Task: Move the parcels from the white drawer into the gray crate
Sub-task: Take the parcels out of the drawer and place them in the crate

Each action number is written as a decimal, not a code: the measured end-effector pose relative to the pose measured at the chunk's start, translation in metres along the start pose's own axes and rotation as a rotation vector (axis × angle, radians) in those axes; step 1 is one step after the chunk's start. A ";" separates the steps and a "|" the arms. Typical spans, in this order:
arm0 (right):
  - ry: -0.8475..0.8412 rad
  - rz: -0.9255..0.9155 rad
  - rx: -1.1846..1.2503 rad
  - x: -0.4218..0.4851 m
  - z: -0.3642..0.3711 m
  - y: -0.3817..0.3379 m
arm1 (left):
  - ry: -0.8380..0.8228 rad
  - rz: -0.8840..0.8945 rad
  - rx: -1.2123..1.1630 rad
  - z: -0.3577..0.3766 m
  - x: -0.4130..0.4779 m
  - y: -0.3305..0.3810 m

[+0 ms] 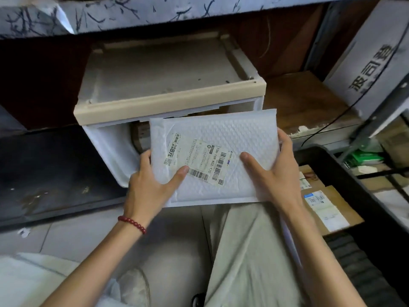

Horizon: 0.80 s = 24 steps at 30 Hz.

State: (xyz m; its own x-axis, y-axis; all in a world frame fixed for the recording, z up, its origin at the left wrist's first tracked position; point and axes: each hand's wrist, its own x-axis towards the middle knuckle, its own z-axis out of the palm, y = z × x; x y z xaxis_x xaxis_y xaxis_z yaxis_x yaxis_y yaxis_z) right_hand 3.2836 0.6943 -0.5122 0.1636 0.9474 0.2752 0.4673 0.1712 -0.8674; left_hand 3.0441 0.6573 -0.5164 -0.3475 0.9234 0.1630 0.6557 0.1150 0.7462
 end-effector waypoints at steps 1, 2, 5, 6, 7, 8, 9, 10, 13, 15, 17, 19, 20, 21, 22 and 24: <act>0.044 0.017 0.008 0.003 -0.012 0.006 | 0.004 0.043 -0.005 0.009 0.004 0.013; 0.087 0.041 0.011 0.006 -0.024 0.012 | 0.002 0.077 -0.014 0.019 0.008 0.027; 0.209 0.119 0.023 0.010 -0.062 0.028 | -0.049 0.185 -0.037 0.052 0.020 0.072; 0.247 0.142 0.025 0.010 -0.074 0.034 | -0.072 0.230 -0.039 0.063 0.022 0.085; 0.288 0.167 0.028 0.009 -0.086 0.040 | -0.095 0.276 -0.037 0.075 0.025 0.098; 0.332 0.196 0.027 0.008 -0.097 0.047 | -0.118 0.314 -0.028 0.088 0.026 0.111; 0.376 0.230 0.016 0.005 -0.107 0.055 | -0.144 0.347 -0.009 0.102 0.027 0.122; 0.414 0.274 -0.008 0.000 -0.116 0.063 | -0.176 0.375 0.017 0.117 0.026 0.132; 0.492 0.434 -0.053 -0.027 -0.135 0.091 | -0.313 0.429 0.076 0.164 0.018 0.153; 0.536 0.521 -0.039 -0.051 -0.142 0.112 | -0.432 0.455 0.093 0.196 0.008 0.160; 0.572 0.602 -0.023 -0.074 -0.146 0.131 | -0.548 0.499 0.115 0.226 -0.005 0.162; 0.609 0.690 -0.018 -0.093 -0.150 0.147 | -0.661 0.518 0.133 0.254 -0.021 0.161; 0.632 0.724 -0.022 -0.101 -0.152 0.153 | -0.713 0.517 0.138 0.266 -0.029 0.158; 0.658 0.751 -0.028 -0.109 -0.155 0.159 | -0.761 0.519 0.137 0.277 -0.037 0.156; 0.684 0.777 -0.033 -0.115 -0.158 0.164 | -0.809 0.523 0.138 0.287 -0.045 0.154; 0.732 0.842 -0.049 -0.127 -0.163 0.174 | -0.902 0.540 0.150 0.305 -0.061 0.151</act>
State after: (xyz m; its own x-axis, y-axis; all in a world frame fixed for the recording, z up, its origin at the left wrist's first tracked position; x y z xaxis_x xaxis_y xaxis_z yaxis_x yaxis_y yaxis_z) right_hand 3.4856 0.5598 -0.6307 0.9087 0.3659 -0.2009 -0.0026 -0.4764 -0.8792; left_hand 3.3693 0.7302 -0.6106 0.6000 0.7883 -0.1361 0.6719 -0.4043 0.6205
